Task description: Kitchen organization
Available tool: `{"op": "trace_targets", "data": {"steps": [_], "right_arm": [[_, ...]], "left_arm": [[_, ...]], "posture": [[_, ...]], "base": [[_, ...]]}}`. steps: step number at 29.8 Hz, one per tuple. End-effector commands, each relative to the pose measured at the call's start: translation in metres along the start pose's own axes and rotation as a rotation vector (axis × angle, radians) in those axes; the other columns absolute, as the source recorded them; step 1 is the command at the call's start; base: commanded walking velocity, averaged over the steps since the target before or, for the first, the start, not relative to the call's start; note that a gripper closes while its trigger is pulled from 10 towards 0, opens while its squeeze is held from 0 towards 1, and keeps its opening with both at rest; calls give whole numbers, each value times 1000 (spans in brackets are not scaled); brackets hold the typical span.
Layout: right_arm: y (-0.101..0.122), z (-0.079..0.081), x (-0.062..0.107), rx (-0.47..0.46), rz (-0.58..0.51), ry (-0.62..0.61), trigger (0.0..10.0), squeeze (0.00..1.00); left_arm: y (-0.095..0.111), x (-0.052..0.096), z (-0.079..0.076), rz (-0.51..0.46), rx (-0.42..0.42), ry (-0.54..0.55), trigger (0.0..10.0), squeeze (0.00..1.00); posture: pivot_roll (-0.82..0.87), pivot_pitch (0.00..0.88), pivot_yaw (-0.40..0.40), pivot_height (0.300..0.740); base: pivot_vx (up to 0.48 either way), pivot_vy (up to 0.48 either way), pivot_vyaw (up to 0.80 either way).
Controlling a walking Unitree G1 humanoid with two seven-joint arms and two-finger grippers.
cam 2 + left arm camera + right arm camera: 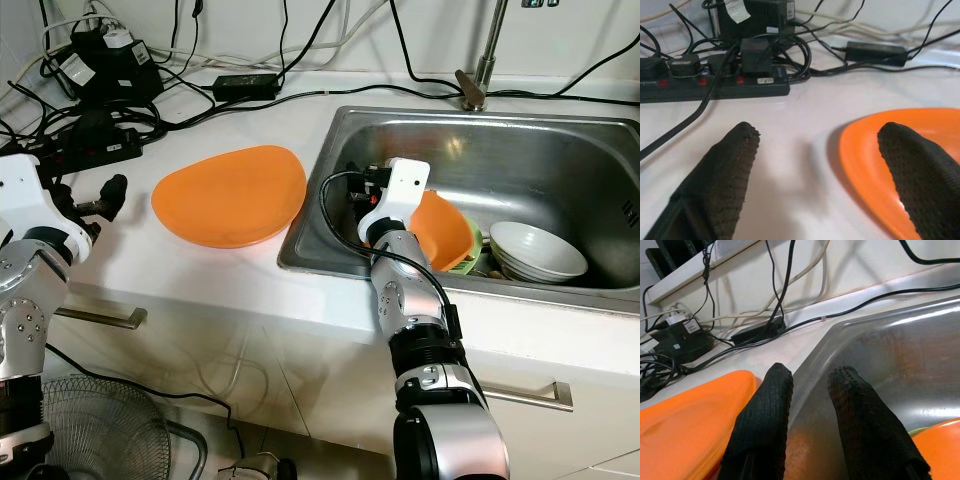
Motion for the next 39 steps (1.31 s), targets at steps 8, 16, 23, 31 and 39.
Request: {"op": "trace_targets", "data": {"steps": [8, 16, 23, 31, 39], "right_arm": [[-3, 2, 2, -10, 12, 17, 10000, 0], [-4, 3, 1, -7, 16, 20, 10000, 0], [-1, 4, 1, -5, 12, 26, 10000, 0], [1, 1, 2, 0, 8, 15, 10000, 0], [5, -1, 1, 0, 2, 11, 10000, 0]], "left_arm": [[-7, 7, -21, 60, 139, -153, 10000, 0], [-12, 8, -24, 153, 155, -141, 10000, 0], [-32, 10, -36, 280, 175, -162, 10000, 0], [-26, 6, -49, 274, 274, -210, 10000, 0], [-22, 5, -53, 271, 369, -218, 10000, 0]], "posture": [[227, 35, 129, 740], [232, 29, 126, 740], [228, 42, 126, 740], [220, 55, 126, 740], [221, 67, 126, 740]], "base": [[0, 0, 0], [0, 0, 0], [0, 0, 0], [0, 0, 0], [0, 0, 0]]}}
Point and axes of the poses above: a point about 5 cm out from each wrist's last joint towards the gripper, its own x axis pointing back from the gripper into the wrist, its own y axis along the axis of the wrist's last joint, z = x × y, the point moved 1 cm from there along -x, pointing out of the wrist towards the gripper, and after that the axes turned 14 degrees about -x, right-handed, at the moved point
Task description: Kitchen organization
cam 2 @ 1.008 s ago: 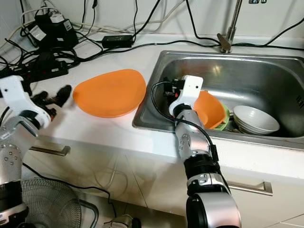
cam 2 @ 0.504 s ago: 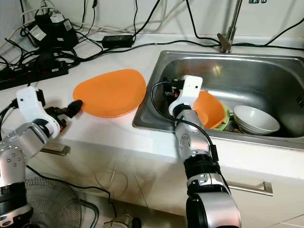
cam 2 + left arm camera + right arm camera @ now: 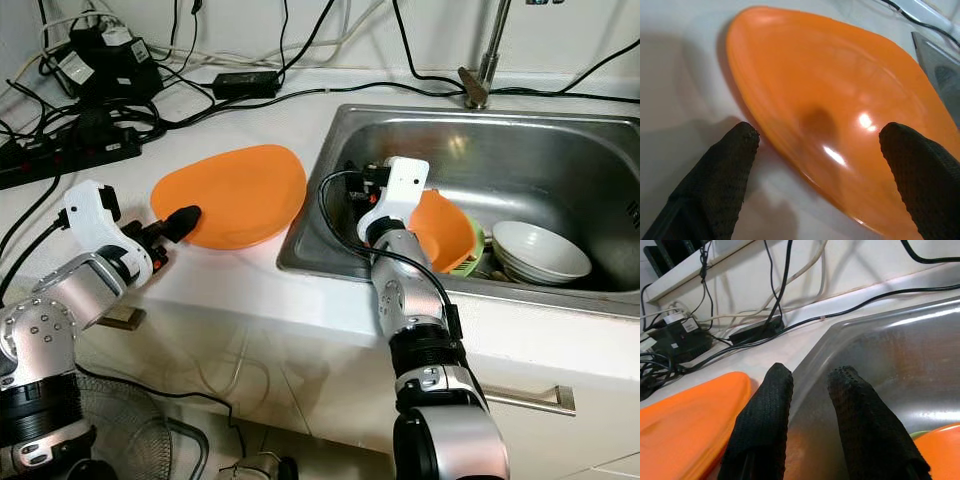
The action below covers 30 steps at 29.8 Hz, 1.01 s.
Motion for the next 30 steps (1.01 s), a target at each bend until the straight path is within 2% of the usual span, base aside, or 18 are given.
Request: {"op": "trace_targets", "data": {"steps": [1, 8, 11, 15, 22, 30], "right_arm": [[-1, 0, 0, -12, 8, 1, 10000, 0], [0, 1, 0, -11, 10, 5, 10000, 0], [1, 2, 0, -10, 11, 9, 10000, 0], [1, 2, -1, -8, 13, 12, 10000, 0], [2, 3, -1, -6, 14, 20, 10000, 0], [3, 4, -1, -3, 10, 26, 10000, 0]], "left_arm": [[5, 1, 3, -5, 45, 10, 10000, 0], [5, 0, 1, 2, 155, 1, 10000, 0], [3, 1, 2, 2, 246, -1, 10000, 0], [1, 1, 2, 5, 320, 4, 10000, 0], [-1, -1, -2, 10, 406, -7, 10000, 0], [-3, -6, -11, 29, 446, -27, 10000, 0]], "posture": [[221, 67, 125, 740], [221, 69, 125, 740], [221, 68, 123, 740], [222, 68, 121, 740], [216, 57, 119, 740], [205, 46, 121, 740]], "base": [[0, 0, 0], [0, 0, 0], [0, 0, 0], [0, 0, 0], [0, 0, 0], [0, 0, 0]]}}
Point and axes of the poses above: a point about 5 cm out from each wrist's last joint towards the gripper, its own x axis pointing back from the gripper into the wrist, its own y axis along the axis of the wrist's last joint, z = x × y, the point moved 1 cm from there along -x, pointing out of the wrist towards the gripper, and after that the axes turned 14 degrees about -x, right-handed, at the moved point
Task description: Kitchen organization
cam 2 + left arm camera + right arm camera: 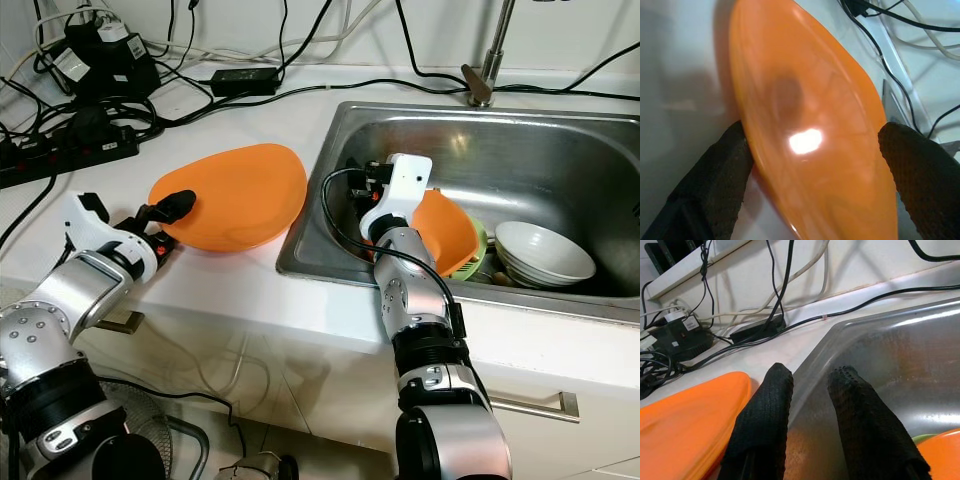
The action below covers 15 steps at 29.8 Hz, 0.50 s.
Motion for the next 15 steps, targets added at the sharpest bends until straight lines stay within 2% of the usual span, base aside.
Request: {"op": "trace_targets", "data": {"steps": [1, 15], "right_arm": [[1, 4, -1, -6, 7, 17, 10000, 0], [1, 5, 0, -5, 8, 20, 10000, 0]], "left_arm": [[-4, -4, 1, 36, 19, 16, 10000, 0], [-19, -22, -8, 92, 51, -32, 10000, 0]], "posture": [[204, 46, 120, 740], [186, 46, 113, 740]], "base": [[0, 0, 0], [0, 0, 0]]}}
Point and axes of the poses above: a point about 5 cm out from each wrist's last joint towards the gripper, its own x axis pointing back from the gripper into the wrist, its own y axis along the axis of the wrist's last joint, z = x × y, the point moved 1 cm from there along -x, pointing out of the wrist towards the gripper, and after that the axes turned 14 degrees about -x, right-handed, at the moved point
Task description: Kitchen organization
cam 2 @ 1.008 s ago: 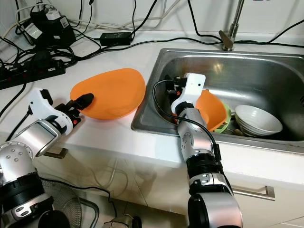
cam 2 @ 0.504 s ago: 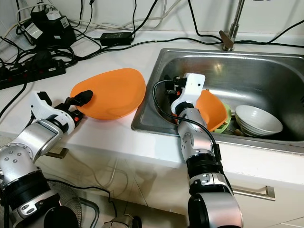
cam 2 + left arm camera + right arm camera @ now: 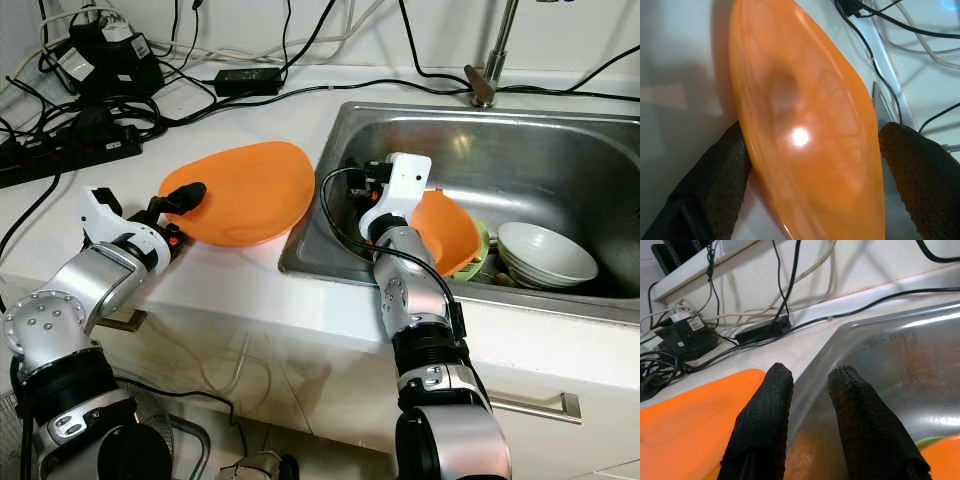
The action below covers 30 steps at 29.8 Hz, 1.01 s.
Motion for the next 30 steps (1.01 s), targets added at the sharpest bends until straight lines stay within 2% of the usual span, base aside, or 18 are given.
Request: {"op": "trace_targets", "data": {"steps": [1, 9, 10, 11, 12, 30], "right_arm": [[-1, 3, 0, -5, 9, 15, 10000, 0], [2, 1, 0, -3, 8, 10, 10000, 0], [2, 1, 0, -2, 8, 10, 10000, 0], [2, 0, 0, -2, 7, 9, 10000, 0], [2, 0, 1, -2, 7, 7, 10000, 0], [3, -2, 1, -4, 8, -1, 10000, 0]], "left_arm": [[-17, -8, 0, 82, 1, 2, 10000, 0], [-27, -20, -11, 107, 4, -40, 10000, 0], [-27, -21, -13, 109, 2, -47, 9333, 0], [-28, -22, -16, 112, -2, -55, 1922, 0], [-29, -23, -18, 116, -6, -63, 0, 0], [-26, -25, -18, 88, -22, -60, 0, 0]], "posture": [[185, 48, 113, 740], [175, 57, 109, 740], [175, 57, 109, 740], [173, 58, 110, 740], [173, 58, 110, 740], [168, 58, 115, 740]], "base": [[0, 0, 0], [0, 0, 0], [0, 0, 0], [0, 0, 0], [0, 0, 0], [0, 0, 0]]}}
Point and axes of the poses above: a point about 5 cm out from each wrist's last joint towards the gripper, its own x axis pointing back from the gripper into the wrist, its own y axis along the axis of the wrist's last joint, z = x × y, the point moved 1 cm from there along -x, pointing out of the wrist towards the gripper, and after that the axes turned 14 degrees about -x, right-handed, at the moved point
